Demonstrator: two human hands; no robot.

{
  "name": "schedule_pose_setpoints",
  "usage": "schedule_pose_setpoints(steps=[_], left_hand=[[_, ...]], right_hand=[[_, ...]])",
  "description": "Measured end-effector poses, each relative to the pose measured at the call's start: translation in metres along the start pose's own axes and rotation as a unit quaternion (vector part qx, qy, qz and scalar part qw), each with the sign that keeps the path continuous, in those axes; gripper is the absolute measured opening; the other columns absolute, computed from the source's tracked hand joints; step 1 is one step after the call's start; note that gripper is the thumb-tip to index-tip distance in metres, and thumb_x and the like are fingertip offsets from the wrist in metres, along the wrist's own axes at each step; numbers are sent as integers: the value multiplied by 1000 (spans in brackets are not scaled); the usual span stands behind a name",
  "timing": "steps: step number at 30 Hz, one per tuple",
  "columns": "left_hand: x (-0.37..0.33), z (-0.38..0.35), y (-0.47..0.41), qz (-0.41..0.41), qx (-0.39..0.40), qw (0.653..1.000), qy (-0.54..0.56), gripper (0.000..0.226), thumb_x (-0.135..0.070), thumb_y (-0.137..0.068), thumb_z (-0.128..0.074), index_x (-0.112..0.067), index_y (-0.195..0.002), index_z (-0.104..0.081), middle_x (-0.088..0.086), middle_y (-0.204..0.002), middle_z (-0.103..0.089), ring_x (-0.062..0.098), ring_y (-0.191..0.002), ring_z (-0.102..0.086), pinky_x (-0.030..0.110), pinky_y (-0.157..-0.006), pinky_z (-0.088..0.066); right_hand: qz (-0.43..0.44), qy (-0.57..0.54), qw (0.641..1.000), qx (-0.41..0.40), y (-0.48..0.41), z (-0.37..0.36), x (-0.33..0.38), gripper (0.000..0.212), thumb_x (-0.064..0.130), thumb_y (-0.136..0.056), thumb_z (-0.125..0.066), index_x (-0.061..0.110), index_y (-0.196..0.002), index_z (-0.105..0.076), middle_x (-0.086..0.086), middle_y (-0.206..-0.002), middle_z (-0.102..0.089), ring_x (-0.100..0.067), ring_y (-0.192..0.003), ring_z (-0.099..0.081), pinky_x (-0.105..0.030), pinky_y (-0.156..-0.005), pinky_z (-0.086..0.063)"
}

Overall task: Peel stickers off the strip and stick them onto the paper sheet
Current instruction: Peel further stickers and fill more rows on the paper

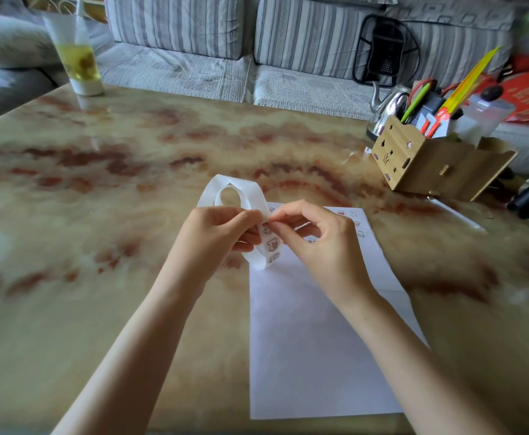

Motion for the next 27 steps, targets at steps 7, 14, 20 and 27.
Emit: schedule_pose_setpoints(steps=[7, 14, 20, 27], left_hand=[[2, 1, 1, 5, 0, 1000, -7, 22, -16, -88, -62, -14, -68, -73, 1, -62, -71, 9, -63, -66, 26, -70, -58], [3, 0, -1, 2, -2, 1000, -14, 22, -17, -88, -62, -15, -69, -72, -2, -61, -71, 7, -63, -66, 22, -66, -57], [6, 4, -4, -7, -23, 999, -38, 21, -18, -89, -61, -10, -74, -73, 1, -66, -71, 8, -65, -67, 27, -70, -57], [6, 8, -4, -10, -37, 998, -57, 21, -19, -88, -61, -14, -72, -73, -1, -66, -72, 10, -67, -68, 25, -67, -58]], right_hand=[[57, 43, 997, -9, 1, 0, 2, 3, 7, -84, -69, 9, -85, -69, 7, -82, -67, -10, -75, -62, -26, -66, -51], [16, 32, 999, 13, 3, 0, 1, 2, 16, -85, -68, 15, -84, -67, 10, -85, -60, -12, -75, -55, -26, -70, -48], [-97, -92, 991, -5, 1, 24, -5, 10, 11, -86, -68, 19, -79, -66, 13, -78, -65, -5, -69, -55, -17, -67, -44], [-289, -34, 956, -16, -4, 106, -81, 1, 4, -84, -67, 4, -84, -69, -9, -74, -65, -12, -58, -57, -17, -41, -38]])
Point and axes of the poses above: each hand's wrist, its own y-axis away from the middle knuckle, its own z-axis out of the back of the hand, x = y × z, the point moved 4 cm from there along -y, towards the middle knuckle
